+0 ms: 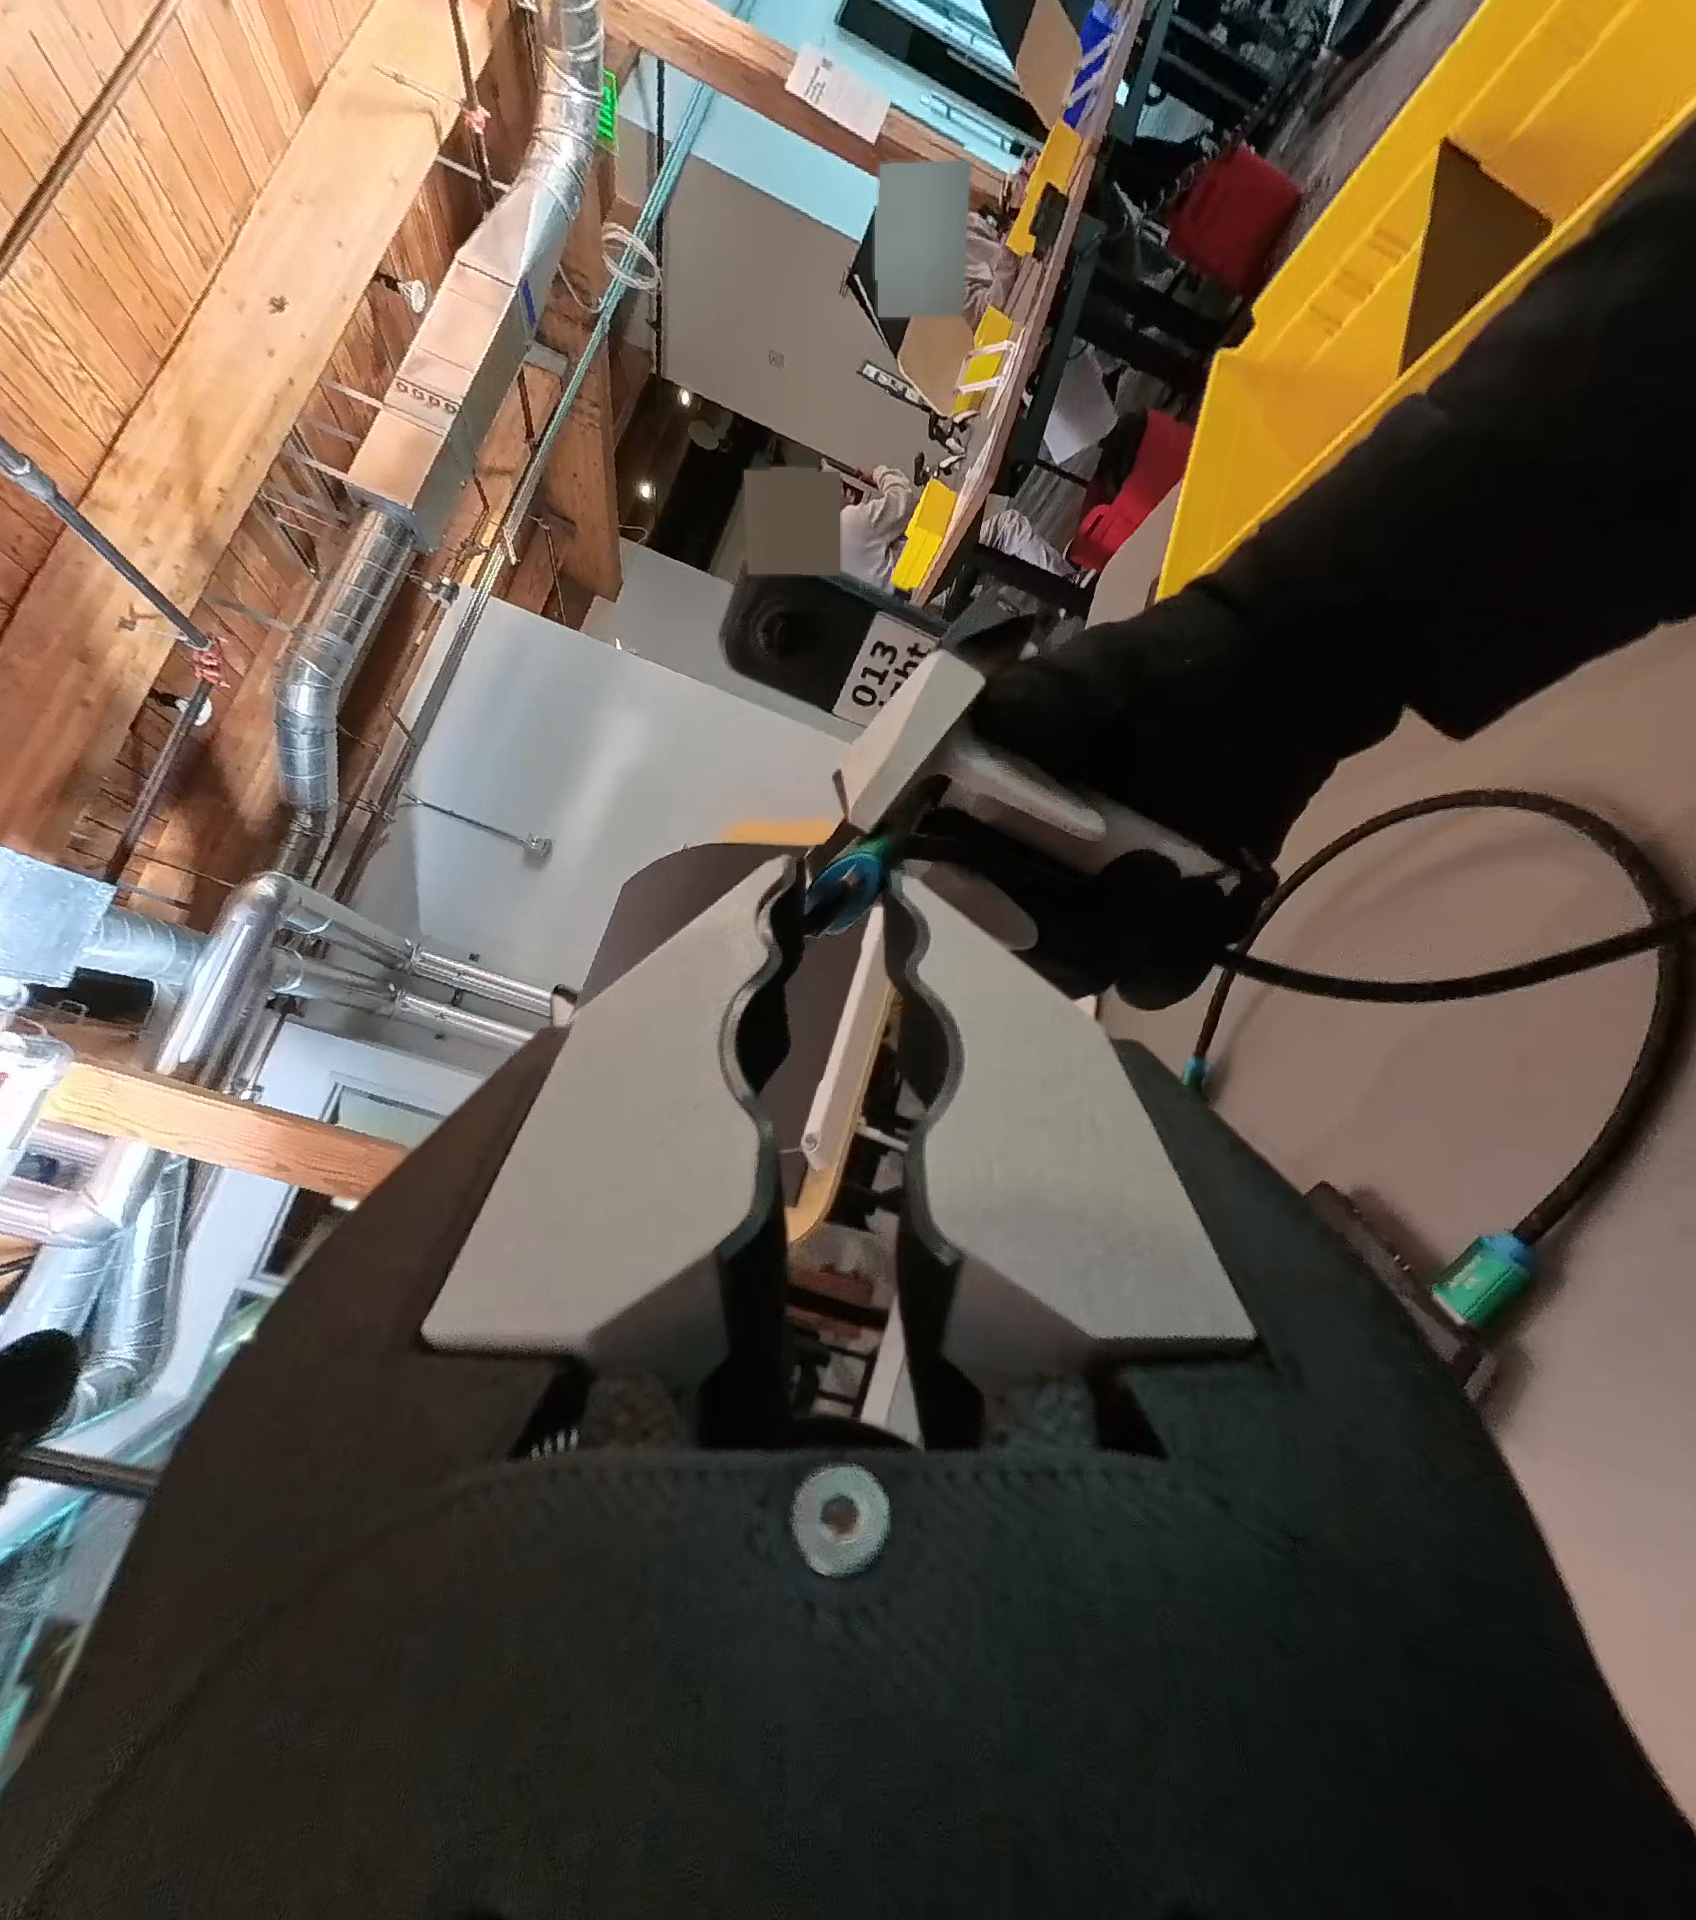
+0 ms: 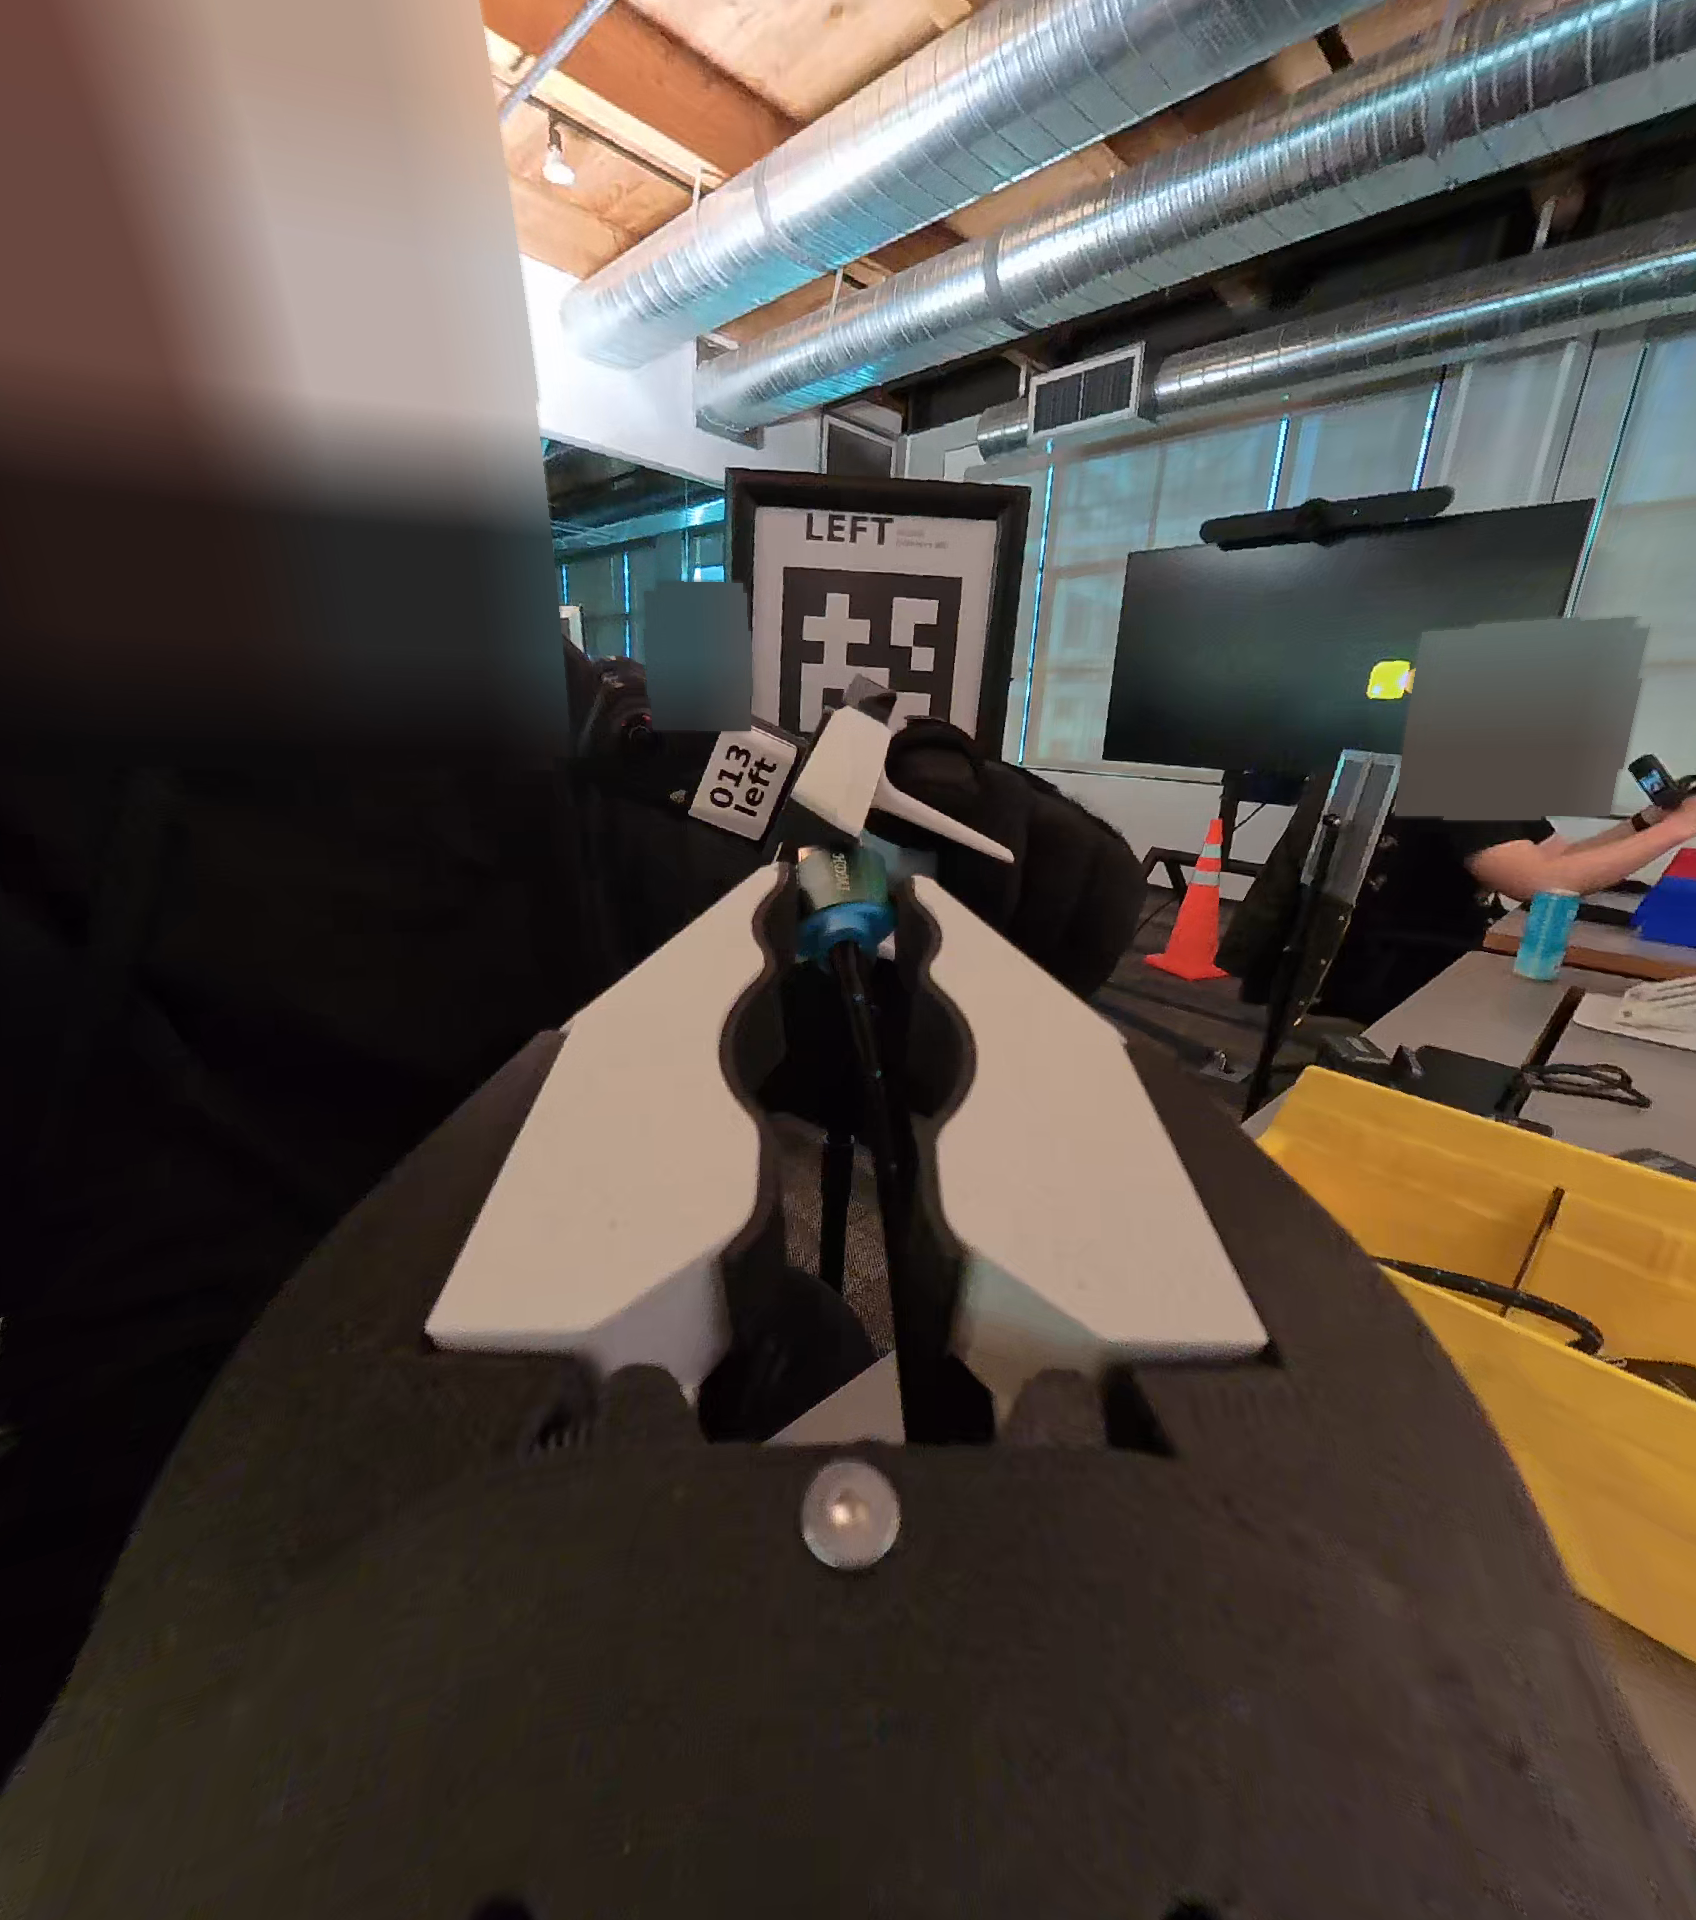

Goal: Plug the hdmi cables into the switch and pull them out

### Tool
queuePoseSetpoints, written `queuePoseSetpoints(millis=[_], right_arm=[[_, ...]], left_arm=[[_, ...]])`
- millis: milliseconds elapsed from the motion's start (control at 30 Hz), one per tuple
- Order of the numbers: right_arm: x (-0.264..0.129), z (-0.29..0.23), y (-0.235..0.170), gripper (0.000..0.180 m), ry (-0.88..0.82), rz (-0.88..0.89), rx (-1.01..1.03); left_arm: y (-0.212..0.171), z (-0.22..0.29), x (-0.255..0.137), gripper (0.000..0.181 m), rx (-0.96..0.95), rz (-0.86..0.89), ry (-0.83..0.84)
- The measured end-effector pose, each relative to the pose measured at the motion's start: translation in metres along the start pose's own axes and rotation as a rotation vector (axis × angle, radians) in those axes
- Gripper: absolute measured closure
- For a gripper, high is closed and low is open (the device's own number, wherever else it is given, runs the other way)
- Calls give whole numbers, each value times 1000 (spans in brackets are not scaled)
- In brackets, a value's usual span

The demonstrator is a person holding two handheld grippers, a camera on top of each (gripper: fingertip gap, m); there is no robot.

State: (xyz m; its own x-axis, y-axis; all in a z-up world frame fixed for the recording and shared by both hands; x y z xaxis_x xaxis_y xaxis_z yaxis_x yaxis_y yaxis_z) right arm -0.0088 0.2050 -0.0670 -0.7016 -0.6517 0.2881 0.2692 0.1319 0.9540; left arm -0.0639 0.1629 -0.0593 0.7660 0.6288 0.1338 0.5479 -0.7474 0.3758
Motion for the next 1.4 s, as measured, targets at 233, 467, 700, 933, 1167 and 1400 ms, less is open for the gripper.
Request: queuePoseSetpoints(millis=[233, 467, 700, 933, 1167, 1400], right_arm=[[1, 0, -3, 157, -13, -25, -12], [3, 1, -4, 162, -3, -32, -21], [-5, 10, -10, 163, -75, -67, -22], [-25, 11, -8, 162, -235, -132, -56], [-36, 10, -27, 162, -364, -312, 37], [-32, 7, -45, 162, -354, -380, 166]], left_arm=[[-2, -2, 1, 170, -110, 13, -7], [-2, -2, -1, 169, -169, 37, -23], [-13, -1, 3, 165, -213, 5, -68], [-22, -8, -2, 142, -275, -13, -106], [-40, 22, 19, 135, -34, -189, -146], [-48, 49, 34, 170, 163, -240, -149]])
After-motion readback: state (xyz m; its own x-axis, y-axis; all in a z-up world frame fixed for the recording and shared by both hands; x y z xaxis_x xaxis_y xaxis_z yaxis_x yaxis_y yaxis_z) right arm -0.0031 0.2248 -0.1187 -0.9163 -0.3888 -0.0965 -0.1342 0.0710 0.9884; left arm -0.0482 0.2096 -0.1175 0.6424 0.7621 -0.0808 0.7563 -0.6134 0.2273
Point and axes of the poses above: each gripper's, where its closed fingertips meet, x out along the fingers, y out of its top, z = x × y across the jaws, the point moved 4 cm from there along -x, back along the fingers, and after that the axes turned 6 degrees about y, right-handed, at the moved point
